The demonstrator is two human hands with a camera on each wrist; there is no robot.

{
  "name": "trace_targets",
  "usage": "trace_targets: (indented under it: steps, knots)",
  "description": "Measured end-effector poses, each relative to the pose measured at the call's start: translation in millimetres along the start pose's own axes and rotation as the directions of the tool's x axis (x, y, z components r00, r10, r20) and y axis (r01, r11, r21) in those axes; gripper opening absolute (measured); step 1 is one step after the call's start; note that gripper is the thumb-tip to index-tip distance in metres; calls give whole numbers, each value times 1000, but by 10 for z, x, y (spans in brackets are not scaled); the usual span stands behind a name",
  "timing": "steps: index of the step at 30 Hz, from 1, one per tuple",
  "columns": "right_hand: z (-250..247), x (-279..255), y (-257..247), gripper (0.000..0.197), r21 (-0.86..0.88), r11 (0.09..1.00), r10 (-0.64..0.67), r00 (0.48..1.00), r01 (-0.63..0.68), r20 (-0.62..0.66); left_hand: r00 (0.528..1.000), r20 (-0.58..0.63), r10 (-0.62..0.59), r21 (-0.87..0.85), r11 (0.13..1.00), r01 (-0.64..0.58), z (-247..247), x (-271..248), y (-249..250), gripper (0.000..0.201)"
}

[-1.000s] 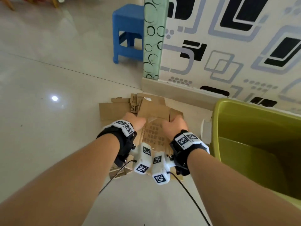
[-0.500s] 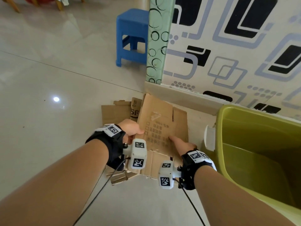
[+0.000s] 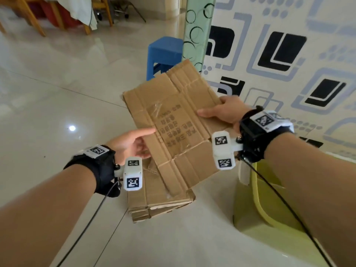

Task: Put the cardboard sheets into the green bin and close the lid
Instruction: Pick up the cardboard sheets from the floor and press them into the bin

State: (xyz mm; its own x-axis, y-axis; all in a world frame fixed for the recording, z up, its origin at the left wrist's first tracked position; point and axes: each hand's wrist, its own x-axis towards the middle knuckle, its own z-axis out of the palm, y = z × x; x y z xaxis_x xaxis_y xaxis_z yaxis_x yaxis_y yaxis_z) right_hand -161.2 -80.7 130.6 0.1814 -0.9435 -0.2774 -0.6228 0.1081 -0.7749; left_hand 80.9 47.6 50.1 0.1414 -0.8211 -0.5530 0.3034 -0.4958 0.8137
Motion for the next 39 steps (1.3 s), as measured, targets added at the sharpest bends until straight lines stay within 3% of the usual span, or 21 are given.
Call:
trace_targets:
  steps: [2, 5, 8, 9, 11, 14, 20, 23, 27, 31, 33, 37, 39]
  knots:
    - [-489, -138, -196, 64, -91, 992, -88, 996, 89, 8, 994, 88, 68, -43, 997, -65, 99, -105, 133, 60]
    - [-1279, -368, -241, 66, -281, 948, -161, 987, 150, -16, 978, 183, 99, 52, 993, -110, 317, -172, 243, 96]
    - [-1979, -578, 19, 57, -462, 877, -169, 985, 129, -44, 972, 211, 106, 142, 980, -137, 607, -152, 223, 105]
    - [-2181, -635, 143, 55, -515, 851, -153, 986, 99, -62, 973, 206, 108, 172, 974, -145, 714, -137, 194, 100]
    - [-2484, -712, 410, 49, -615, 787, -125, 989, 48, -82, 973, 199, 120, 214, 963, -163, 920, -108, 127, 72]
    - [-2795, -745, 914, 53, -696, 718, -84, 994, 12, -69, 971, 213, 109, 264, 951, -164, 1269, -70, 22, 41]
    - [-2770, -674, 1734, 57, -685, 728, 53, 994, 25, 92, 954, 295, 59, 389, 904, -176, 1945, -48, -203, 35]
    - [-2587, -520, 2047, 72, -661, 747, 71, 982, 63, 173, 947, 315, 68, 387, 902, -194, 2220, -34, -313, 34]
    - [-2273, -344, 2286, 61, -655, 748, 98, 956, 113, 277, 934, 341, 107, 337, 914, -228, 2511, 21, -380, 32]
    - [-2087, -168, 2474, 102, -693, 717, 172, 946, 71, 275, 929, 343, 141, 340, 903, -262, 2753, 109, -444, 28]
    - [-2052, -102, 2580, 108, -672, 738, 187, 937, 63, 294, 923, 350, 161, 384, 874, -299, 2860, 132, -467, 29]
    - [-1986, -24, 2772, 55, -590, 802, 171, 912, 91, 374, 871, 346, 348, 538, 687, -489, 3002, 203, -488, 33]
    - [-1955, 38, 2885, 46, -573, 815, 171, 907, 90, 385, 844, 336, 418, 563, 630, -536, 3053, 258, -505, 35]
